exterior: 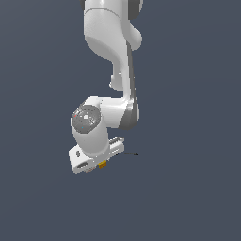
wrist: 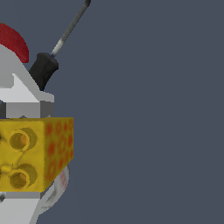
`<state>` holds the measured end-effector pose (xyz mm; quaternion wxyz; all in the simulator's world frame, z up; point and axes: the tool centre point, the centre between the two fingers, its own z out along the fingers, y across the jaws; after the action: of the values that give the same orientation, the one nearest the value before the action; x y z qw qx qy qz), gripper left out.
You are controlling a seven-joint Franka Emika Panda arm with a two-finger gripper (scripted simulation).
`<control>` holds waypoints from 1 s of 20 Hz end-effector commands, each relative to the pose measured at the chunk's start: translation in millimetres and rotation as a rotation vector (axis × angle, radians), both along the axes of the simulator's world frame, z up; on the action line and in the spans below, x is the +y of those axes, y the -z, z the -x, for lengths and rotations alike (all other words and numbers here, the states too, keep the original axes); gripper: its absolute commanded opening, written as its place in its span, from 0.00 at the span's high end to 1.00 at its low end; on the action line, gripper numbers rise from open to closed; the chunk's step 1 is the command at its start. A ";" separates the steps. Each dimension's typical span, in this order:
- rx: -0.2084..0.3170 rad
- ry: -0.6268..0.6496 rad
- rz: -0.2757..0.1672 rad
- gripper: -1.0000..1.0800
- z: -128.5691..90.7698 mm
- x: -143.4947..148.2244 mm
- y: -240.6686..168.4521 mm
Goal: Pick up a designated object from a clutter of objects.
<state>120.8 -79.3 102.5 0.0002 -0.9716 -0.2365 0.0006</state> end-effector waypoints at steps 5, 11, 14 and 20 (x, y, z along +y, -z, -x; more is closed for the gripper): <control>-0.001 0.000 0.000 1.00 -4.5 -17.3 -72.5; -0.001 0.000 0.000 1.00 -9.6 -33.7 -140.3; -0.001 0.000 0.000 1.00 -12.5 -41.6 -172.5; -0.001 0.000 0.000 1.00 -17.8 -53.7 -221.1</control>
<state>137.7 -130.4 312.7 0.0000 -0.9717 -0.2363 -0.0007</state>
